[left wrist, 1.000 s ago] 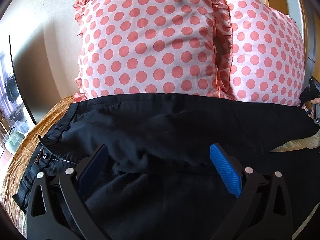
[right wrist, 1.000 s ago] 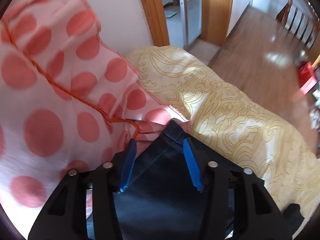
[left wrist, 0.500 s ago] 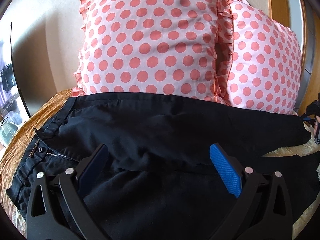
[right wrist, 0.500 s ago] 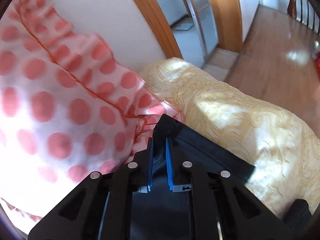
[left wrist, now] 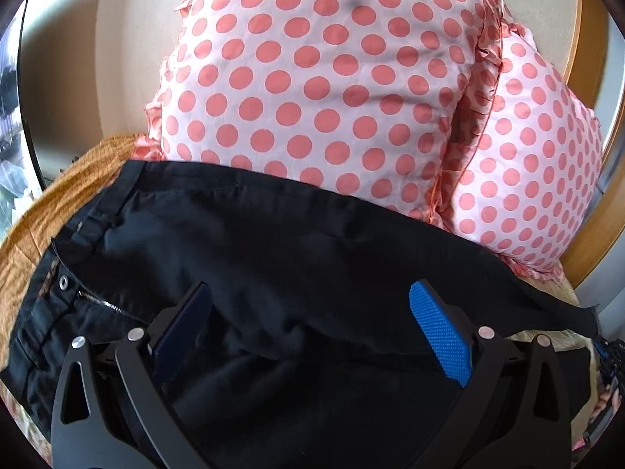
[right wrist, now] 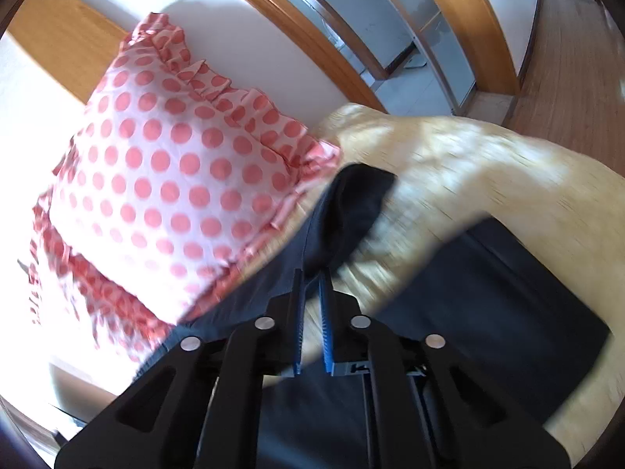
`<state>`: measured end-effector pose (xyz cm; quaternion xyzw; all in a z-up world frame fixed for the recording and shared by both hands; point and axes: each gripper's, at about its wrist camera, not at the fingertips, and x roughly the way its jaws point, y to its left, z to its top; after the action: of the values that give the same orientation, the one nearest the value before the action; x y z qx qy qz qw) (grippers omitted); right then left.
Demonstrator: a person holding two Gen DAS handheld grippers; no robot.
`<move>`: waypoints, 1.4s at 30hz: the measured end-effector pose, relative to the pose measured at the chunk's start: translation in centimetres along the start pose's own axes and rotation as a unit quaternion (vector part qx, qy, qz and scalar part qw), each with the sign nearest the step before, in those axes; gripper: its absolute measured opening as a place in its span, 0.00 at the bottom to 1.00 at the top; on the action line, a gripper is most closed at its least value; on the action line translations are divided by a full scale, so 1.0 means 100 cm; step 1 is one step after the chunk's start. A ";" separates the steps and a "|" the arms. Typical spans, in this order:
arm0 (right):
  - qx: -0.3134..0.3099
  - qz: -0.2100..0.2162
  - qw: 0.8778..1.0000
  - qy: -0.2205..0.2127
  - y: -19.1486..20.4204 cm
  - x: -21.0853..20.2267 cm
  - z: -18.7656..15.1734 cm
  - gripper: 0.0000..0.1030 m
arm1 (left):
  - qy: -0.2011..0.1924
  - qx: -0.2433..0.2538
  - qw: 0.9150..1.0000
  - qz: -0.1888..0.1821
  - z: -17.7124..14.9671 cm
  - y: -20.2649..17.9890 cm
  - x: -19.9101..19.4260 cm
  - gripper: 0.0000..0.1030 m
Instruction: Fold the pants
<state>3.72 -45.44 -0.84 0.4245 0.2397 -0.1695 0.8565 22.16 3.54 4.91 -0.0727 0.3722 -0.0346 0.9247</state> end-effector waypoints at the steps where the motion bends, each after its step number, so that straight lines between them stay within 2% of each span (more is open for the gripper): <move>1: -0.006 -0.007 1.000 0.000 -0.001 -0.002 -0.003 0.06 | -0.002 0.013 1.000 0.009 0.006 -0.004 0.004 0.98; 3: -0.023 -0.023 0.999 0.007 -0.001 -0.004 -0.010 0.06 | 0.004 0.036 0.999 0.026 0.020 -0.013 0.016 0.98; 6: -0.046 -0.033 0.998 0.035 0.007 0.003 -0.016 0.06 | 0.020 0.037 0.999 0.033 0.041 -0.023 0.037 0.98; 9: -0.016 -0.016 0.997 0.071 0.004 0.008 -0.019 0.09 | 0.017 0.041 0.998 0.051 0.053 -0.031 0.052 0.98; 10: -0.002 -0.002 0.997 0.079 0.002 0.009 -0.020 0.14 | 0.013 0.043 0.997 0.061 0.055 -0.033 0.055 0.98; 12: 0.025 0.033 0.995 0.091 0.003 0.015 -0.018 0.31 | 0.001 0.058 0.995 0.078 0.061 -0.037 0.061 0.98; 13: 0.035 0.040 0.994 0.093 0.004 0.019 -0.018 0.44 | -0.003 0.064 0.994 0.087 0.064 -0.038 0.064 0.98; 16: 0.073 0.066 0.990 0.101 0.011 0.040 -0.015 0.45 | -0.022 0.072 0.991 0.114 0.070 -0.035 0.069 0.98; 18: 0.101 0.059 0.987 0.113 0.016 0.064 -0.012 0.45 | -0.027 0.059 0.992 0.113 0.071 -0.028 0.069 0.98; 20: 0.115 0.033 0.985 0.127 0.019 0.083 -0.012 0.44 | -0.035 0.041 0.992 0.110 0.069 -0.021 0.067 0.98; 22: 0.129 0.011 0.983 0.131 0.018 0.097 -0.013 0.44 | -0.050 0.039 0.990 0.124 0.066 -0.017 0.065 0.98; 25: 0.141 -0.013 0.985 0.103 0.018 0.103 -0.007 0.42 | -0.050 0.061 0.988 0.131 0.065 -0.015 0.065 0.98; 27: 0.141 -0.027 0.986 0.088 0.018 0.104 -0.003 0.39 | -0.033 0.046 0.992 0.113 0.066 -0.009 0.068 0.98; 29: 0.129 -0.035 0.988 0.073 0.016 0.104 0.000 0.10 | -0.015 0.022 0.996 0.088 0.065 -0.001 0.073 0.98; 32: 0.128 -0.003 0.990 0.055 0.012 0.094 0.000 0.05 | -0.003 0.001 0.998 0.070 0.062 0.007 0.077 0.98; 37: 0.090 0.051 0.994 0.022 0.019 0.054 -0.002 0.05 | 0.005 -0.006 0.998 0.057 0.060 0.015 0.076 0.98; 42: 0.065 0.067 0.996 -0.004 0.013 0.006 -0.013 0.05 | 0.020 -0.019 0.999 0.042 0.063 0.019 0.077 0.98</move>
<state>4.55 -43.64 -1.02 0.4940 0.1959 -0.1283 0.8373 32.11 5.23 3.85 -0.0733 0.3939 0.0101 0.9162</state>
